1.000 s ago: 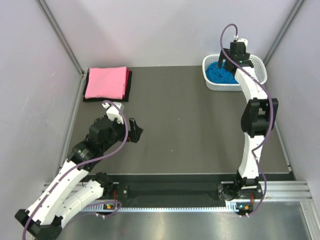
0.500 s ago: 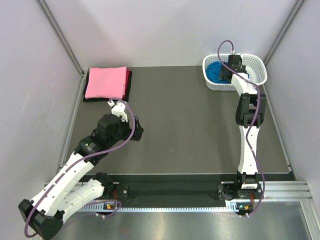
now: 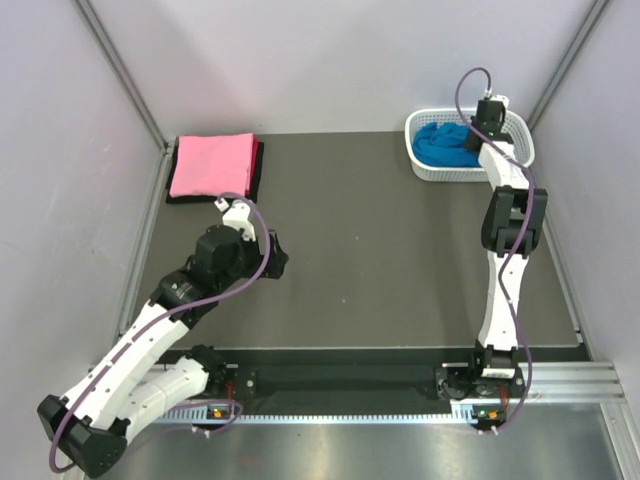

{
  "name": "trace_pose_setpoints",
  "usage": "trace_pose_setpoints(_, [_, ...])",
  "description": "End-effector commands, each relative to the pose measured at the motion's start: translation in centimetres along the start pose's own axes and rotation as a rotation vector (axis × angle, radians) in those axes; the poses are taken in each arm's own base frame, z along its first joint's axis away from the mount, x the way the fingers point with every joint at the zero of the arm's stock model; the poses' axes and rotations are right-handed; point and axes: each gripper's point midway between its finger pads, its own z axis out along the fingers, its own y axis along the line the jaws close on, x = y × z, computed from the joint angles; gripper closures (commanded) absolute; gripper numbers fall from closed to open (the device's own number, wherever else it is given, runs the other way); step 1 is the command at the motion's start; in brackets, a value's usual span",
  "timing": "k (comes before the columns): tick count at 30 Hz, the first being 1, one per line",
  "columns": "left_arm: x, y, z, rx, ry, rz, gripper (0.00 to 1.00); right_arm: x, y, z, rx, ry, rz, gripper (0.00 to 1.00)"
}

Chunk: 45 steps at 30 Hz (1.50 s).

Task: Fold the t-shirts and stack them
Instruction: Grab the tshirt from the pile, then move the tshirt to the center of the board

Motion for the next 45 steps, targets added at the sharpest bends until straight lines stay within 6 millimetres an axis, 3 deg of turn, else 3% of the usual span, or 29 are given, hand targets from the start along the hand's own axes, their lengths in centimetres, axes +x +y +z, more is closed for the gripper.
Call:
trace_pose_setpoints(1, [-3.0, -1.1, -0.6, 0.036, -0.089, -0.022, 0.12, -15.5, -0.7, -9.9, -0.064, -0.326, 0.124, 1.00])
trace_pose_setpoints(5, [-3.5, -1.5, -1.0, 0.052, -0.101, -0.028, 0.13, -20.4, -0.7, -16.6, -0.122, -0.434, 0.161, 1.00])
trace_pose_setpoints(6, [-3.7, -1.6, -1.1, 0.056, -0.106, -0.031, 0.13, -22.1, -0.7, -19.5, -0.153, -0.474, 0.169, 1.00])
trace_pose_setpoints(8, [-4.1, -1.8, -1.3, 0.060, -0.117, -0.040, 0.12, -23.2, -0.6, -22.3, -0.184, -0.498, 0.181, 1.00])
trace_pose_setpoints(9, [-4.2, -1.9, -1.4, 0.064, -0.120, -0.037, 0.12, -24.2, -0.7, -25.4, -0.209, -0.524, 0.181, 1.00])
trace_pose_setpoints(11, [-3.6, -1.8, -1.1, 0.068, -0.113, -0.035, 0.12, -24.7, -1.0, -28.3, -0.214, -0.537, 0.175, 1.00])
trace_pose_setpoints(12, [-3.7, -1.9, -1.1, 0.071, -0.118, -0.044, 0.12, -25.7, -1.6, -31.4, -0.220, -0.573, 0.180, 1.00])
trace_pose_setpoints(14, [-3.6, -2.4, -1.2, 0.099, -0.104, -0.056, 0.12, -24.9, -1.7, -33.8, -0.243, -0.546, 0.170, 1.00])
trace_pose_setpoints(15, [-3.6, -2.7, -1.2, 0.107, -0.095, -0.061, 0.12, -25.2, -1.5, -37.0, -0.294, -0.568, 0.172, 1.00])
trace_pose_setpoints(16, [-3.8, -2.9, -1.3, 0.114, -0.095, -0.066, 0.12, -23.8, -1.3, -37.3, -0.309, -0.525, 0.167, 1.00])
trace_pose_setpoints(18, [-3.9, -3.0, -1.2, 0.116, -0.090, -0.070, 0.12, -22.8, -0.8, -41.0, -0.391, -0.518, 0.168, 1.00])
trace_pose_setpoints(20, [-4.5, -3.1, -1.6, 0.112, -0.098, -0.069, 0.12, -19.7, 1.0, -41.8, -0.483, -0.422, 0.158, 1.00])
trace_pose_setpoints(21, [-4.8, -3.0, -1.6, 0.103, -0.100, -0.068, 0.12, -19.0, 1.2, -43.8, -0.514, -0.419, 0.154, 1.00])
trace_pose_setpoints(22, [-5.6, -3.2, -2.1, 0.106, -0.117, -0.069, 0.13, -17.1, 1.8, -43.7, -0.537, -0.359, 0.150, 1.00])
trace_pose_setpoints(24, [-6.0, -3.4, -2.7, 0.110, -0.117, -0.069, 0.12, -14.4, 2.9, -45.8, -0.590, -0.306, 0.122, 1.00])
trace_pose_setpoints(25, [-6.6, -3.7, -3.2, 0.121, -0.130, -0.070, 0.12, -11.9, 3.2, -44.8, -0.593, -0.242, 0.108, 1.00])
trace_pose_setpoints(26, [-6.6, -3.8, -3.5, 0.126, -0.127, -0.076, 0.12, -10.3, 4.7, -47.0, -0.646, -0.235, 0.086, 1.00])
trace_pose_setpoints(27, [-6.8, -4.0, -3.7, 0.136, -0.129, -0.077, 0.12, -9.1, 5.1, -47.1, -0.661, -0.215, 0.078, 1.00])
trace_pose_setpoints(28, [-6.9, -4.4, -3.9, 0.156, -0.126, -0.082, 0.12, -5.9, 6.3, -47.3, -0.696, -0.154, 0.063, 1.00])
trace_pose_setpoints(30, [-6.7, -4.9, -4.1, 0.183, -0.109, -0.088, 0.12, -3.2, 8.2, -47.6, -0.758, -0.101, 0.102, 1.00])
trace_pose_setpoints(31, [-6.5, -5.1, -4.2, 0.192, -0.099, -0.093, 0.12, 1.0, 9.3, -46.1, -0.772, -0.002, 0.104, 1.00])
trace_pose_setpoints(33, [-5.9, -5.0, -4.0, 0.189, -0.076, -0.111, 0.12, 5.6, 12.3, -47.3, -0.869, 0.082, 0.100, 1.00])
trace_pose_setpoints(34, [-5.3, -4.8, -3.7, 0.178, -0.059, -0.119, 0.12, 9.5, 14.7, -47.1, -0.928, 0.150, 0.087, 1.00])
trace_pose_setpoints(35, [-5.0, -4.5, -3.4, 0.162, -0.051, -0.138, 0.12, 11.4, 15.5, -47.0, -0.941, 0.190, 0.070, 0.96])
trace_pose_setpoints(36, [-4.5, -4.3, -3.2, 0.153, -0.038, -0.148, 0.12, 13.6, 16.2, -45.8, -0.917, 0.247, 0.041, 0.80])
trace_pose_setpoints(37, [-3.6, -4.0, -2.7, 0.141, -0.017, -0.158, 0.12, 15.5, 16.1, -45.3, -0.883, 0.306, 0.008, 0.74])
trace_pose_setpoints(39, [-2.5, -4.6, -2.3, 0.170, 0.030, -0.179, 0.12, 17.3, 15.6, -43.7, -0.794, 0.347, -0.041, 0.59])
trace_pose_setpoints(42, [-1.1, -6.0, -1.4, 0.250, 0.096, -0.176, 0.12, 17.4, 13.5, -41.9, -0.658, 0.331, -0.039, 0.46])
trace_pose_setpoints(45, [-0.1, -7.4, -0.2, 0.324, 0.153, -0.186, 0.13, 17.8, 11.3, -41.1, -0.580, 0.362, -0.013, 0.41])
